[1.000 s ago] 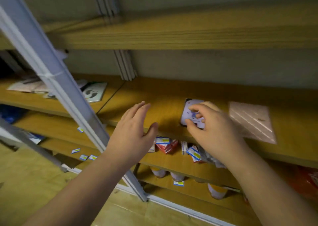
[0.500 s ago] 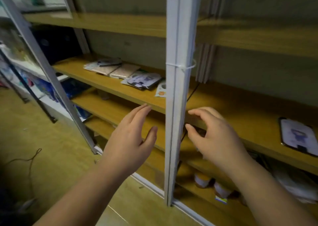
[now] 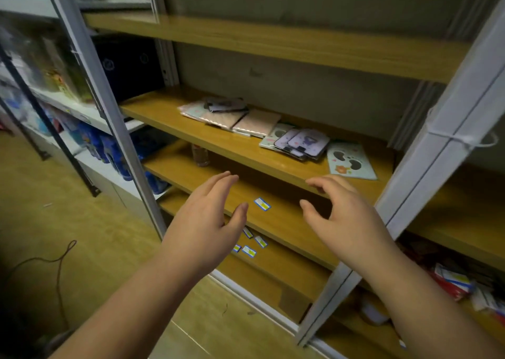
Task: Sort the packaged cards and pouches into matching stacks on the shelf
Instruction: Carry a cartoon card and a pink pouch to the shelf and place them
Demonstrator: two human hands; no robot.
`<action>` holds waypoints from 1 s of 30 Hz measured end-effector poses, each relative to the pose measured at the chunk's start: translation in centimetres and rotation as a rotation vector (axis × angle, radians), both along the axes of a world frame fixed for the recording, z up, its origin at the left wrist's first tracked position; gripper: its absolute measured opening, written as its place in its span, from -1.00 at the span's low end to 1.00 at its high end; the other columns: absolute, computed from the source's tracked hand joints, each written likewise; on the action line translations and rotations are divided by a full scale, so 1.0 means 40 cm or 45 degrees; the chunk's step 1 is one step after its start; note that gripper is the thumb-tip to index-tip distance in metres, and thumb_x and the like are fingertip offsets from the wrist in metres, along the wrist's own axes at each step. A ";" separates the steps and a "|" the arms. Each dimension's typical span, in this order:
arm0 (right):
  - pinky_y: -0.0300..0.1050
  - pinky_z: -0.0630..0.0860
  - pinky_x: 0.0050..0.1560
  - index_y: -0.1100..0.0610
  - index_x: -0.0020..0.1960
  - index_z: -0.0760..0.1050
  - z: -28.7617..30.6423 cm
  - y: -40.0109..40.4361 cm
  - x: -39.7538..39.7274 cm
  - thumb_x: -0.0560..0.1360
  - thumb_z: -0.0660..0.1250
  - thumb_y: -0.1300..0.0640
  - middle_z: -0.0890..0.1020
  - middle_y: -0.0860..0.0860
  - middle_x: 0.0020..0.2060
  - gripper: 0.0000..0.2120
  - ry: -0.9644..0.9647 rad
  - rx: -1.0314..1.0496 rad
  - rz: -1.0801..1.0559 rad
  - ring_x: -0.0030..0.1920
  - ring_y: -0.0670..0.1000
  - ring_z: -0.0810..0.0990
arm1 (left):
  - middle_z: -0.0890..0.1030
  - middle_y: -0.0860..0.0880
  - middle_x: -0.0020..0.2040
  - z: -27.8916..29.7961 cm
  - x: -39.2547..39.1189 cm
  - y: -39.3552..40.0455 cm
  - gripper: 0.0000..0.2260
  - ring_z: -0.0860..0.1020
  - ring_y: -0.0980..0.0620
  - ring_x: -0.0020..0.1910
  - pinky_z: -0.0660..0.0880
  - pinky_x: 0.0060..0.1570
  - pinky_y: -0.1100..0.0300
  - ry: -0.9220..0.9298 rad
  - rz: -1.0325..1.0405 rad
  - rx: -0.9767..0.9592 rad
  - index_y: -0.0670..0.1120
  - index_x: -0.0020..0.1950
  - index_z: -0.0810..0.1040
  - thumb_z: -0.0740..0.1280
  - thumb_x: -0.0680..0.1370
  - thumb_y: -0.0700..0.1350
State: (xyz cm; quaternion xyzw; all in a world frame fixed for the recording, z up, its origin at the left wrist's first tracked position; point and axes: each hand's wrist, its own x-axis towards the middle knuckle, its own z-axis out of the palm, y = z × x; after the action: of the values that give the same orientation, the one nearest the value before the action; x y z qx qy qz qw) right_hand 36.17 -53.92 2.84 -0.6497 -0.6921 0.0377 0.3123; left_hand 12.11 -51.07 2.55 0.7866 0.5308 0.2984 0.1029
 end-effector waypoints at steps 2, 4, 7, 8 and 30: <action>-0.41 0.27 0.01 -0.15 0.35 0.43 -0.004 0.038 -0.016 0.52 0.26 -0.16 0.41 -0.32 0.15 -0.60 0.007 -0.019 -0.020 0.13 -0.30 0.35 | 0.34 0.14 0.54 -0.008 -0.012 0.045 -0.44 0.28 0.18 0.48 0.26 0.35 0.22 -0.020 -0.015 -0.003 0.09 0.55 0.29 0.15 0.57 0.23; -0.33 0.34 0.05 -0.13 0.34 0.44 -0.014 0.079 -0.027 0.51 0.25 -0.16 0.42 -0.31 0.16 -0.58 -0.001 -0.017 -0.032 0.13 -0.29 0.36 | 0.34 0.16 0.53 -0.018 -0.013 0.089 -0.44 0.29 0.19 0.47 0.27 0.33 0.24 -0.034 -0.029 -0.015 0.11 0.55 0.29 0.14 0.56 0.24; -0.25 0.43 0.10 -0.12 0.36 0.43 -0.032 0.149 -0.046 0.52 0.27 -0.15 0.45 -0.27 0.19 -0.58 0.019 -0.024 -0.043 0.14 -0.26 0.39 | 0.35 0.17 0.52 -0.027 -0.009 0.167 -0.45 0.29 0.22 0.45 0.26 0.30 0.27 -0.015 -0.060 -0.016 0.12 0.54 0.31 0.14 0.56 0.24; -0.22 0.46 0.10 -0.12 0.36 0.43 -0.037 0.181 -0.051 0.53 0.28 -0.14 0.46 -0.25 0.20 -0.59 0.035 -0.025 -0.051 0.13 -0.24 0.41 | 0.35 0.18 0.51 -0.025 -0.010 0.199 -0.45 0.29 0.22 0.45 0.26 0.30 0.27 -0.004 -0.069 -0.012 0.12 0.53 0.31 0.14 0.56 0.24; -0.15 0.42 0.16 0.06 0.28 0.55 -0.031 0.746 -0.170 0.53 0.38 0.02 0.59 -0.02 0.19 -0.66 0.059 -0.088 -0.132 0.20 0.00 0.53 | 0.46 -0.13 0.36 -0.034 -0.108 0.986 -0.47 0.55 -0.23 0.17 0.49 0.06 -0.03 0.372 0.229 -0.268 -0.02 0.43 0.41 0.14 0.60 0.29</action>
State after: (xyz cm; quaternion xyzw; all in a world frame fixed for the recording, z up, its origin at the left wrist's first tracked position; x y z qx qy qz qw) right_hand 29.35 -24.10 1.60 -0.6939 -0.6484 0.0602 0.3072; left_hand 7.80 -11.62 1.19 0.7559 0.6363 0.1320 0.0792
